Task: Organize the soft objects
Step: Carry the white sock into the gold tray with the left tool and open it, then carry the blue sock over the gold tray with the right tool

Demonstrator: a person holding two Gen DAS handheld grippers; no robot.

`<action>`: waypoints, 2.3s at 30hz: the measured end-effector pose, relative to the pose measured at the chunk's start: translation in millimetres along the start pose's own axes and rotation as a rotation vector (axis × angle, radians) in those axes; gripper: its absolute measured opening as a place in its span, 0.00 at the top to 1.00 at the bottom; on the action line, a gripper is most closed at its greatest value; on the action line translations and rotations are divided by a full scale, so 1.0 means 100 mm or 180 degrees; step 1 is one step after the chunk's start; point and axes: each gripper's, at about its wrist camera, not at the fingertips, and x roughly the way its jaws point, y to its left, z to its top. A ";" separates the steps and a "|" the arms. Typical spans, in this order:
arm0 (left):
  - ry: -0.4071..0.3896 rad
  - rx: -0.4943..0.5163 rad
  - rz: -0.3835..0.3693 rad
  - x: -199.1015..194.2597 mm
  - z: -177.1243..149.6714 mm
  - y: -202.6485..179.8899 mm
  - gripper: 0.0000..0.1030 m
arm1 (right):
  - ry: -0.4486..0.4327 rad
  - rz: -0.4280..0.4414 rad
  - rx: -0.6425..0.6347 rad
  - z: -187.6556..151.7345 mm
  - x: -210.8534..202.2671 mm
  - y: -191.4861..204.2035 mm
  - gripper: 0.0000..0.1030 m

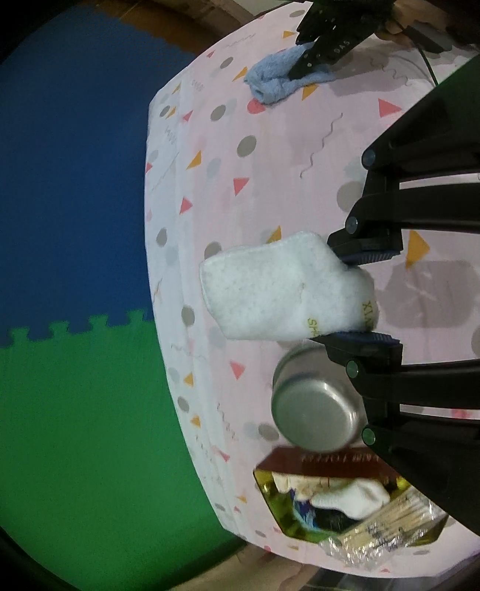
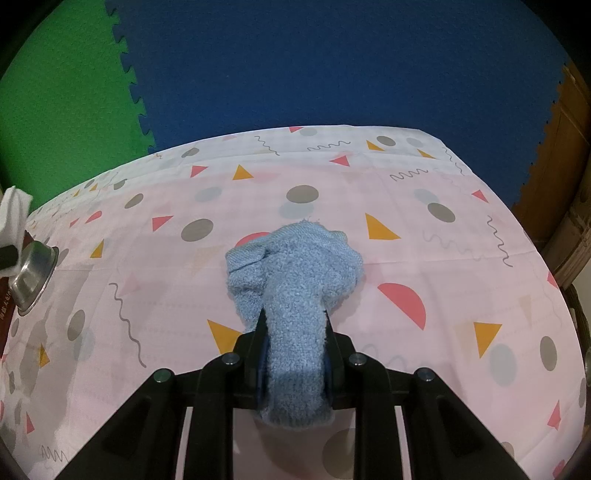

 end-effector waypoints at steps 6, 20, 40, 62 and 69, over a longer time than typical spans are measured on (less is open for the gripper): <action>-0.0073 -0.0133 0.0139 -0.14 0.02 0.36 0.74 | 0.0001 -0.0001 0.0002 0.00 0.00 0.00 0.77; -0.0039 -0.0665 0.0447 -0.26 0.01 1.45 0.74 | 0.0003 -0.0019 -0.0005 0.00 0.00 0.00 0.77; 0.0330 -0.1069 0.0385 0.23 0.01 2.50 0.68 | 0.0008 -0.0046 -0.0020 0.00 -0.01 0.01 0.77; 0.0411 -0.0773 0.0349 0.29 0.04 2.32 0.35 | 0.0012 -0.0056 -0.0023 0.00 -0.01 0.02 0.76; 0.0145 -0.0764 0.0468 -0.18 0.01 2.28 0.32 | 0.0013 -0.0055 -0.0019 0.00 -0.01 0.02 0.76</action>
